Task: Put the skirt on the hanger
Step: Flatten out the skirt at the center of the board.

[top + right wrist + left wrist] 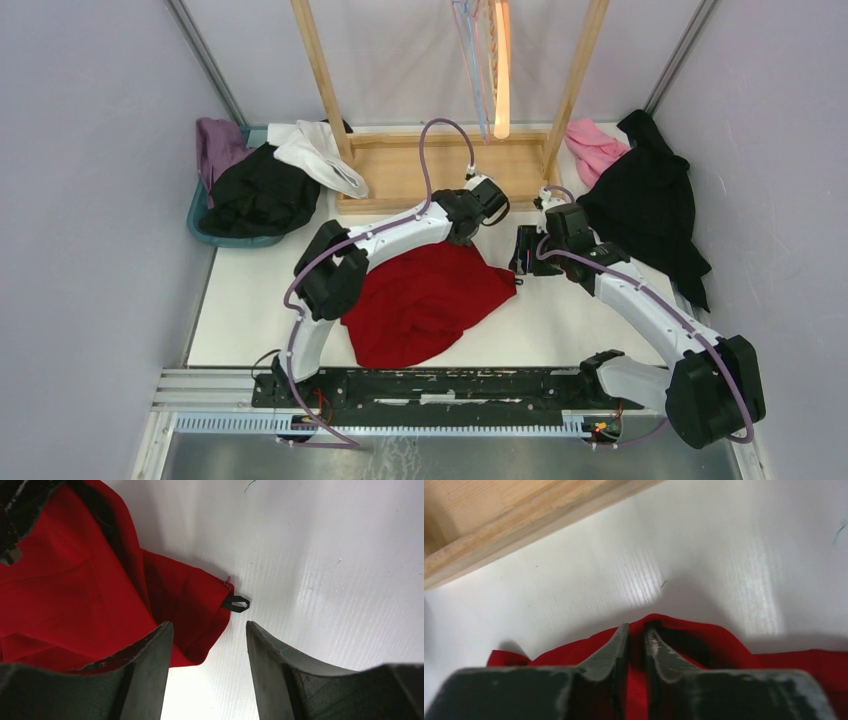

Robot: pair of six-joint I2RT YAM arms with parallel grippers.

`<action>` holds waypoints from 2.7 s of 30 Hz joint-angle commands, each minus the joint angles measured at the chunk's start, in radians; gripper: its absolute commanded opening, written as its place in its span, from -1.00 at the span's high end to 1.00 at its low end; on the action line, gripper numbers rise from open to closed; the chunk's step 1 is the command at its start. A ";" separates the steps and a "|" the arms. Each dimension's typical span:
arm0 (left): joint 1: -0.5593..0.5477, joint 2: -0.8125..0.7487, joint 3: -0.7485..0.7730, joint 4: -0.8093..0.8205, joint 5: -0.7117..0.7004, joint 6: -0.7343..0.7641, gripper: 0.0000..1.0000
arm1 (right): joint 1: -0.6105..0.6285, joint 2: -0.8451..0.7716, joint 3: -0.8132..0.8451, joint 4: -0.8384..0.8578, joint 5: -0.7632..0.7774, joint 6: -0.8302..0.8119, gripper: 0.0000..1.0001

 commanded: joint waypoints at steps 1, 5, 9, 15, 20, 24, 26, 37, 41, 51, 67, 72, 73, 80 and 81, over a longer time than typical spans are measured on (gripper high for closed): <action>-0.007 -0.089 -0.073 -0.028 -0.042 0.006 0.68 | -0.008 -0.002 0.007 0.052 -0.019 0.008 -0.22; -0.027 -0.236 -0.197 -0.019 -0.040 -0.026 0.73 | -0.008 0.023 0.022 0.073 -0.044 0.011 -0.21; -0.063 -0.444 -0.338 0.000 -0.027 -0.075 0.73 | -0.008 0.053 0.032 0.132 -0.161 -0.007 -0.07; -0.104 -0.690 -0.465 0.002 0.003 -0.132 0.73 | 0.078 0.054 0.072 0.123 -0.188 -0.086 -0.16; -0.122 -0.787 -0.475 -0.001 0.080 -0.151 0.71 | 0.170 0.041 0.094 0.143 -0.256 -0.103 -0.23; -0.139 -0.797 -0.473 -0.011 0.091 -0.157 0.72 | 0.233 0.026 0.124 0.136 -0.235 -0.116 -0.28; -0.150 -0.801 -0.474 -0.018 0.093 -0.162 0.71 | 0.241 -0.016 0.107 0.155 -0.217 -0.106 -0.31; -0.185 -0.847 -0.492 -0.056 0.076 -0.200 0.71 | 0.267 -0.102 0.079 0.237 -0.300 -0.113 -0.37; -0.198 -0.854 -0.487 -0.069 0.068 -0.212 0.72 | 0.301 -0.046 0.097 0.255 -0.293 -0.125 -0.35; -0.205 -0.879 -0.484 -0.082 0.052 -0.217 0.72 | 0.395 0.073 0.117 0.302 -0.225 -0.147 -0.31; -0.201 -0.862 -0.213 -0.147 0.003 -0.101 0.68 | 0.429 0.136 0.300 0.115 0.240 -0.120 0.98; -0.182 -0.753 0.061 -0.151 -0.022 0.011 0.67 | 0.427 0.063 0.546 -0.059 0.443 -0.196 0.98; -0.171 -0.734 0.112 -0.153 -0.022 0.030 0.67 | 0.427 0.054 0.592 -0.086 0.471 -0.211 0.98; -0.102 -0.687 0.181 -0.134 0.056 0.046 0.67 | 0.426 0.000 0.834 -0.231 0.539 -0.277 0.98; -0.102 -0.696 0.152 -0.123 0.066 0.038 0.68 | 0.426 -0.010 0.854 -0.246 0.543 -0.282 0.98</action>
